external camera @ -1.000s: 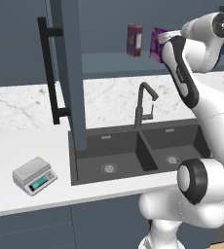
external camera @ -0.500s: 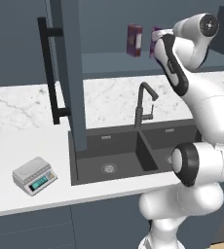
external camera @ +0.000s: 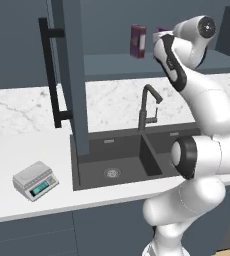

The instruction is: Pick the cereal and place it on the digital scale for weighing, and close the cabinet.

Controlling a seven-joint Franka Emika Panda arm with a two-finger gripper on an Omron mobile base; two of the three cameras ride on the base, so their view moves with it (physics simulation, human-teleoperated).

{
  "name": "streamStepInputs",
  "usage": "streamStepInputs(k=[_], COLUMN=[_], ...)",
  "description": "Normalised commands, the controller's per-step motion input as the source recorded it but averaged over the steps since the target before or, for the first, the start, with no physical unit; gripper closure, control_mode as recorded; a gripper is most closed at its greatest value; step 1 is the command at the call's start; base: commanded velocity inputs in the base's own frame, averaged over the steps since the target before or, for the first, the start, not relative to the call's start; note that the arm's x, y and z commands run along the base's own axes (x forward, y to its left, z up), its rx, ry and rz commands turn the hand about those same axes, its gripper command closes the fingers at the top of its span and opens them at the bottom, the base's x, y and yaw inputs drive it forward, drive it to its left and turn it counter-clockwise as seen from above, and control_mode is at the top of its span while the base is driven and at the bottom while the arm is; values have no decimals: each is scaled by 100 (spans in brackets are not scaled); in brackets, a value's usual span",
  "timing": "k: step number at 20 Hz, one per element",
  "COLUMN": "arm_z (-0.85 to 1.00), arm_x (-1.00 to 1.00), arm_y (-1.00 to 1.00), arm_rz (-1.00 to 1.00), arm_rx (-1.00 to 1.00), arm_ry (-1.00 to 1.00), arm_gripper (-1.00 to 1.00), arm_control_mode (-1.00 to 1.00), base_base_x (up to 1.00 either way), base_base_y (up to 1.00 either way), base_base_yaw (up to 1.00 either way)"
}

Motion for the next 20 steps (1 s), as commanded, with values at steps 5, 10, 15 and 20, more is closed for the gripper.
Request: streamStepInputs(k=[5,10,15,20], arm_z=[0,-11,-6,0], arm_x=[1,44,31,0], arm_y=[-28,-3,-17,-45], arm_rz=[3,6,8,7], arm_rx=[1,0,2,7], arm_ry=[0,0,0,-3], arm_gripper=[-100,-100,-100,-100], arm_control_mode=[-100,-100,-100,-100], base_base_x=[0,0,0,0], base_base_y=[0,0,0,0], base_base_yaw=[0,0,0,0])
